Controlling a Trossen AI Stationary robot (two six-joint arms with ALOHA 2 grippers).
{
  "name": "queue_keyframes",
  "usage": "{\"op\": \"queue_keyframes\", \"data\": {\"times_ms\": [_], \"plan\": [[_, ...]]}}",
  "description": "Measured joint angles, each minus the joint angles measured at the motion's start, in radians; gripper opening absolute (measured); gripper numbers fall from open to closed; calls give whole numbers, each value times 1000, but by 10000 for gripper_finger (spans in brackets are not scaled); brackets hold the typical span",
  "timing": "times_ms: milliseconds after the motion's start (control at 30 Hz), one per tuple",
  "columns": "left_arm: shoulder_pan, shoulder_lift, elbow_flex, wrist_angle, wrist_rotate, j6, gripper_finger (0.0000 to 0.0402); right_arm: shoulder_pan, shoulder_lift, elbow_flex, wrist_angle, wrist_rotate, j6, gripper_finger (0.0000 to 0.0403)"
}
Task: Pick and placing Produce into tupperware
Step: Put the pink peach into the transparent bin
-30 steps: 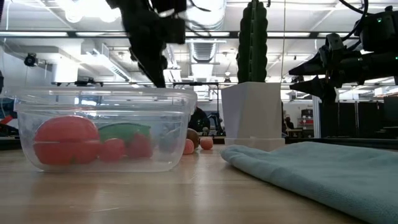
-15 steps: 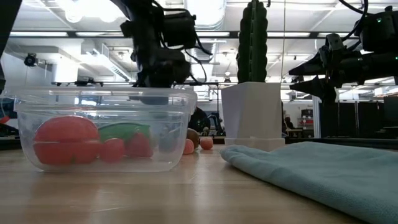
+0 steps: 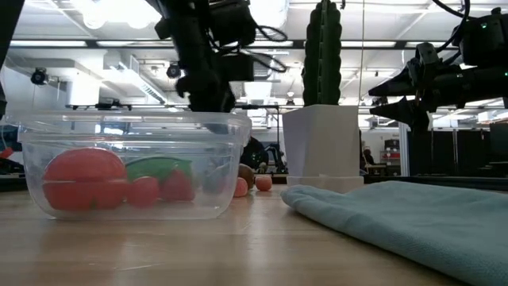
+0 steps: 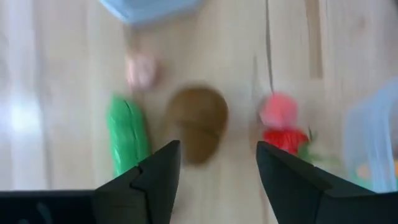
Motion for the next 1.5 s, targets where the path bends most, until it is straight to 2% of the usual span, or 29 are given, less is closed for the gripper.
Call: {"op": "queue_keyframes", "data": {"times_ms": [267, 533, 733, 933, 1300, 1500], "plan": [[39, -5, -4, 280, -7, -27, 196, 0, 0, 0, 0, 0, 0, 233], [110, -6, -64, 340, -6, -9, 196, 0, 0, 0, 1, 0, 0, 233], [133, -6, -138, 506, 59, 0, 196, 0, 0, 0, 1, 0, 0, 233], [143, 40, -165, 506, 76, -27, 196, 0, 0, 0, 0, 0, 0, 233], [144, 192, -68, 542, 82, -29, 196, 0, 0, 0, 1, 0, 0, 233], [146, 207, -70, 494, 85, -21, 196, 0, 0, 0, -1, 0, 0, 233]]}}
